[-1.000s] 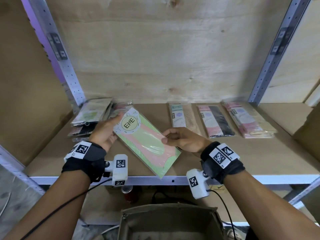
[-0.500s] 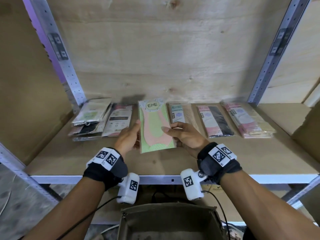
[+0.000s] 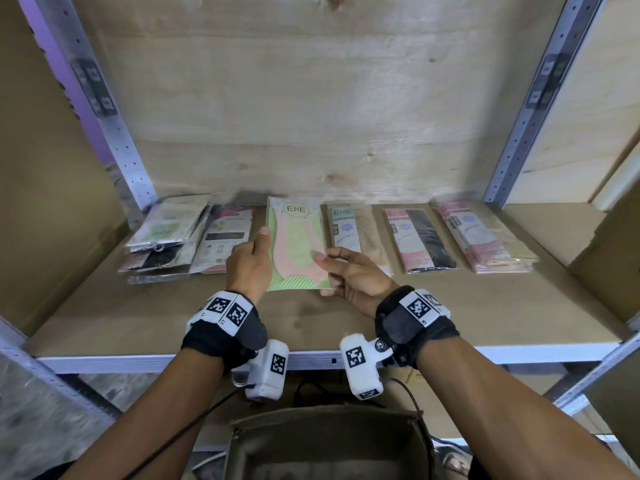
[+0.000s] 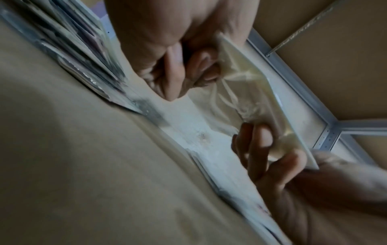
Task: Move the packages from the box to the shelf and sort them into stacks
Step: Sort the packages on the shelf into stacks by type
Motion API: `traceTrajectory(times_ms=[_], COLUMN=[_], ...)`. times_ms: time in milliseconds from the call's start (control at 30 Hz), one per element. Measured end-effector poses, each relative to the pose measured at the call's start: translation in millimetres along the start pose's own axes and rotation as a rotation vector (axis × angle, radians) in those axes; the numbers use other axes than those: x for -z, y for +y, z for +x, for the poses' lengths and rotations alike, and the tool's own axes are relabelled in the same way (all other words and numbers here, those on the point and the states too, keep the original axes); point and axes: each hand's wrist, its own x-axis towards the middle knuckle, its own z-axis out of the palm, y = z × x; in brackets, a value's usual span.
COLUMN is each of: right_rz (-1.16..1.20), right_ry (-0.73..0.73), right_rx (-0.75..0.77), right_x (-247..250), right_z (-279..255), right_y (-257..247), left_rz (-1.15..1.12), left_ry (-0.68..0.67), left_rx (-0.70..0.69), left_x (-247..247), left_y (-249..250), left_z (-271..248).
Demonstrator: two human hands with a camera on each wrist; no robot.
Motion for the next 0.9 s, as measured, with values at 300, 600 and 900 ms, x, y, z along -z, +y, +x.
traceTrajectory(times_ms=[300,600,900], right_rz=[-0.114,-0.401,-1.032], right_ry=[0.151,0.128,0.266], right_rx=[0.03,-0.047,-0.076], right_x=[3,1,-22], right_z=[0,9,51], right_y=[-11,-13,-30], left_rz=[-0.027,-0.096,0.071], left_ry=[-0.429,-0.58,-0.444], left_rx=[0.025,0.143,0.152], left_x=[16,30,29], left_y=[1,-7,-12], left_z=[13,13,40])
